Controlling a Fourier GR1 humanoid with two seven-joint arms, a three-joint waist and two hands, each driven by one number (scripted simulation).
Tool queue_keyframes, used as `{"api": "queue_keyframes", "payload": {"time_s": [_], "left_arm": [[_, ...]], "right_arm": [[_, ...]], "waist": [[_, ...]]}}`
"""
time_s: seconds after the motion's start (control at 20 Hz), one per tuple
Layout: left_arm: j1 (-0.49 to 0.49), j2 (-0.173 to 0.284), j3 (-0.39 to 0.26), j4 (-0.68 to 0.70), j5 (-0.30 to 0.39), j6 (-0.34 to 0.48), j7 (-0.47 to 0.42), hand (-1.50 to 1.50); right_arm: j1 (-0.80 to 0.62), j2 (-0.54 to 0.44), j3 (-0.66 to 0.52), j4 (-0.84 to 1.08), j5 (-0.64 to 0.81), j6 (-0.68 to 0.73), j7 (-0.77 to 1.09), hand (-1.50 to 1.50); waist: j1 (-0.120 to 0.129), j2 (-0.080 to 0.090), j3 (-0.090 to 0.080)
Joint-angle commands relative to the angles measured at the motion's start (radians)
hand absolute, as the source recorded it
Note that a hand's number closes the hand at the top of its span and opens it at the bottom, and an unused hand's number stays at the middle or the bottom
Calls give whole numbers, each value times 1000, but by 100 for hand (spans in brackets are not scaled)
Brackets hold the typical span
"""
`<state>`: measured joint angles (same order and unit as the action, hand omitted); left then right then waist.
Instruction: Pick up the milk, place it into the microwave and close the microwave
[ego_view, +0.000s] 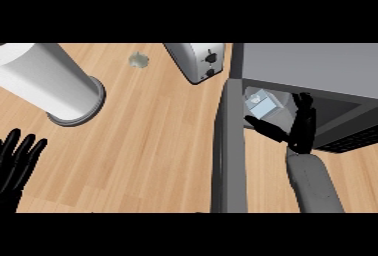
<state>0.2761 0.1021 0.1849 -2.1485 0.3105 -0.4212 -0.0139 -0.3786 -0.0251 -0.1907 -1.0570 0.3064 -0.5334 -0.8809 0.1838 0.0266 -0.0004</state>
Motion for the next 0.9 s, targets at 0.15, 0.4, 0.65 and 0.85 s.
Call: {"api": "queue_keyframes", "payload": {"time_s": [0.15, 0.4, 0.65, 0.85], "left_arm": [[-21, -7, -20, -1, -31, 13, 7, -150], [-23, -18, -56, 6, -52, 15, 23, -150], [-31, -32, -71, 11, -75, 29, 25, -150], [-41, -53, -87, 18, -90, 46, 22, -150]], "right_arm": [[-146, -26, -49, 186, -22, 48, 219, -150], [-181, -38, -54, 229, -12, 50, 235, -150], [-199, -61, -64, 255, -29, 104, 236, -150], [-225, -52, -53, 274, -36, 134, 247, -150]], "waist": [[18, 37, 2], [4, 33, 1], [-18, 28, 2], [-28, 22, 1]]}}
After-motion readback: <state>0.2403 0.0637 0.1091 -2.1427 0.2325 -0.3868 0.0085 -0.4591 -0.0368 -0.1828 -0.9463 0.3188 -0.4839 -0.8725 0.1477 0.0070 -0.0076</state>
